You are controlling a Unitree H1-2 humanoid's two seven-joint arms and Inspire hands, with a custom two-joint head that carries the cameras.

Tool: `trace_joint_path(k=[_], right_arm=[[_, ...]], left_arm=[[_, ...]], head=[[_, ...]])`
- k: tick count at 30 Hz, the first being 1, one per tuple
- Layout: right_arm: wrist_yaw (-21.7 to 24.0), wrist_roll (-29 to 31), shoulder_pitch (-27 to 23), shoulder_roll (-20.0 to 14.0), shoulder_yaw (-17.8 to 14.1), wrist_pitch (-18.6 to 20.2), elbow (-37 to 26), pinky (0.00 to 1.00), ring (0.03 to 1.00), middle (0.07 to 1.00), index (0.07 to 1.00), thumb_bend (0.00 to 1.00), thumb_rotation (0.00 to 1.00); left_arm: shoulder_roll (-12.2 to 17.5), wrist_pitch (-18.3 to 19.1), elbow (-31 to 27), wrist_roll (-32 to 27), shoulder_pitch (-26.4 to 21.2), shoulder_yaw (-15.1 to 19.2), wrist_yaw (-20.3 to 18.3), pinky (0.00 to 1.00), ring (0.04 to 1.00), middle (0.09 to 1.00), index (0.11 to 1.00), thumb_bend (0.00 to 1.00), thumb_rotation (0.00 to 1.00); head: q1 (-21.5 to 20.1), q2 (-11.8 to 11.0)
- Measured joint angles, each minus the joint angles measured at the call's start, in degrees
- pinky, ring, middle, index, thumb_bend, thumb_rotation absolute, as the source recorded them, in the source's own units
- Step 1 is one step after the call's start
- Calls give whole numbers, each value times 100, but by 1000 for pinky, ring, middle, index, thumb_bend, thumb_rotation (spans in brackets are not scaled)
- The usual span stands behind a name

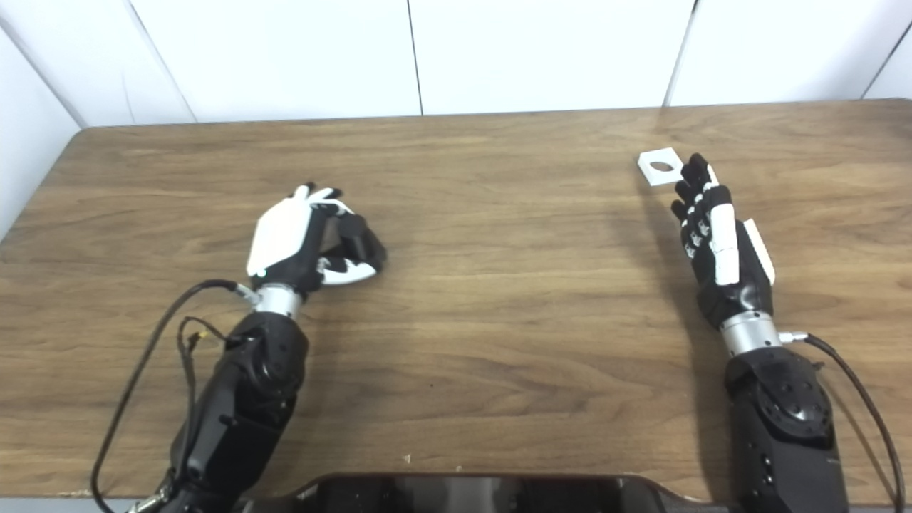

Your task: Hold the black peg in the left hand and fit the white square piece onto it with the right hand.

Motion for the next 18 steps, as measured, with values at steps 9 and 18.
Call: trace_joint_path(k=[9, 18], right_arm=[[-35, 1, 26, 112, 1, 37, -85, 1000, 1000, 1000, 1000, 593, 1000], [-89, 1, 72, 159, 9, 162, -168, 1000, 1000, 1000, 1000, 607, 1000]], left_arm=[[-50, -204, -324, 96, 210, -439, -215, 965, 1000, 890, 489, 523, 76], [-150, -480, -601, 175, 549, -701, -224, 983, 1000, 894, 489, 524, 72]], head=[[-88, 9], [-150, 53]])
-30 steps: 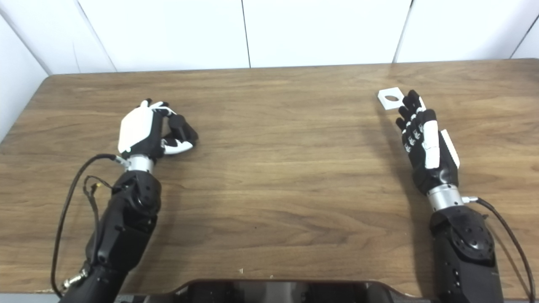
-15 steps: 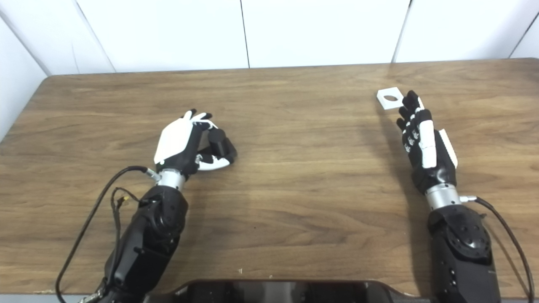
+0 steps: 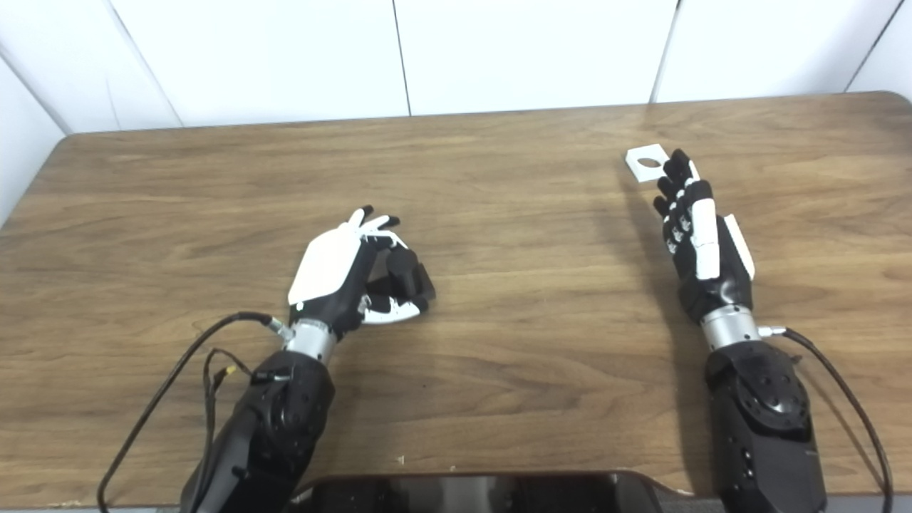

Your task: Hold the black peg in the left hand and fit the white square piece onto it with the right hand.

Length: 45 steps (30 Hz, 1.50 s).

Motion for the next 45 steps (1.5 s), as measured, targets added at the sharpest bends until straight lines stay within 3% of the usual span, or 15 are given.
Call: trace_joint_path(k=[15, 33, 37, 45], right_arm=[[-7, 6, 111, 65, 75, 49, -162, 1000, 1000, 1000, 1000, 610, 1000], [-12, 30, 137, 76, 73, 94, -197, 1000, 1000, 1000, 1000, 625, 997], [-29, 6, 133, 69, 81, 113, -215, 1000, 1000, 1000, 1000, 638, 933], [-251, -968, 167, -154, 471, 323, -413, 1000, 1000, 1000, 1000, 601, 846]], left_arm=[[-154, -207, -592, -89, 544, -333, -495, 997, 1000, 901, 490, 523, 74], [-222, -340, -594, -53, 627, -368, -535, 999, 1000, 914, 490, 523, 74], [-239, -340, -594, -42, 627, -357, -549, 1000, 1000, 916, 491, 523, 74], [-316, -379, -569, 36, 623, -344, -585, 998, 1000, 913, 491, 523, 73]], head=[[-79, 79], [-123, 114], [-141, 106], [-149, 70]])
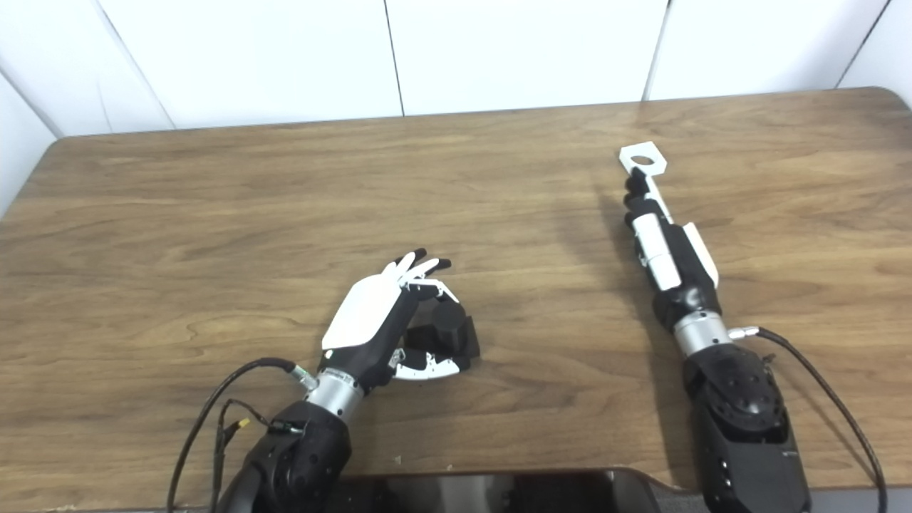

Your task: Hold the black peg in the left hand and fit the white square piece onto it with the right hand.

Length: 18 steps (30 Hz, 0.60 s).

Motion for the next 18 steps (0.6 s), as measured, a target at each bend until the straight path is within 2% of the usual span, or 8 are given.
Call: trace_joint_path(k=[5, 12, 18], right_arm=[[-17, -176, -62, -105, 28, 57, -32, 1000, 1000, 1000, 1000, 632, 815], [-18, -365, -281, -347, 17, 282, -25, 1000, 1000, 1000, 1000, 599, 752], [-16, -553, -538, -543, 30, 381, -2, 1000, 1000, 1000, 1000, 610, 631]], left_arm=[[-58, -5, 28, 20, 0, 6, 1, 999, 1000, 912, 491, 523, 75], [-61, -46, 66, 38, -3, 9, 32, 992, 1000, 911, 491, 523, 74], [-77, -158, 134, 37, -6, 34, 87, 997, 1000, 914, 491, 523, 75]], head=[[-9, -26], [-18, -70], [-35, -132]])
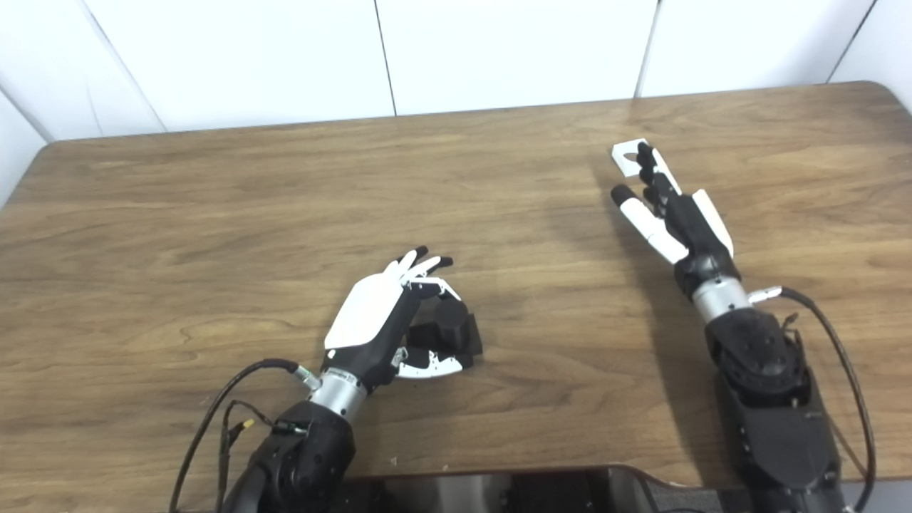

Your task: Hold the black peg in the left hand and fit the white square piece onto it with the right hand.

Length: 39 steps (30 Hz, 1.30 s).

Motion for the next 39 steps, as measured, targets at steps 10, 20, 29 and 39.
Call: trace_joint_path(k=[10, 20, 29, 39], right_arm=[[5, -762, -372, -519, 220, -3, 137, 1000, 1000, 1000, 1000, 694, 514], [31, -1458, -970, -957, 417, 7, 555, 1000, 1000, 1000, 982, 760, 460], [166, -1869, -1447, -1241, 758, -33, 1086, 1000, 1000, 1000, 916, 789, 350], [384, -2463, -2258, -1655, 1325, -271, 1933, 1000, 1000, 1000, 873, 808, 281]], left_arm=[[-36, -80, 68, 1, -6, 40, 23, 999, 1000, 914, 491, 523, 75], [-54, -136, 125, -7, -15, 70, 78, 1000, 1000, 914, 491, 523, 74], [-56, -165, 133, -13, -14, 101, 78, 1000, 1000, 912, 491, 523, 73], [-62, -205, 138, -37, 6, 160, 83, 1000, 1000, 915, 491, 524, 71]], head=[[-26, -62], [-44, -114], [-44, -123], [-62, -194]])
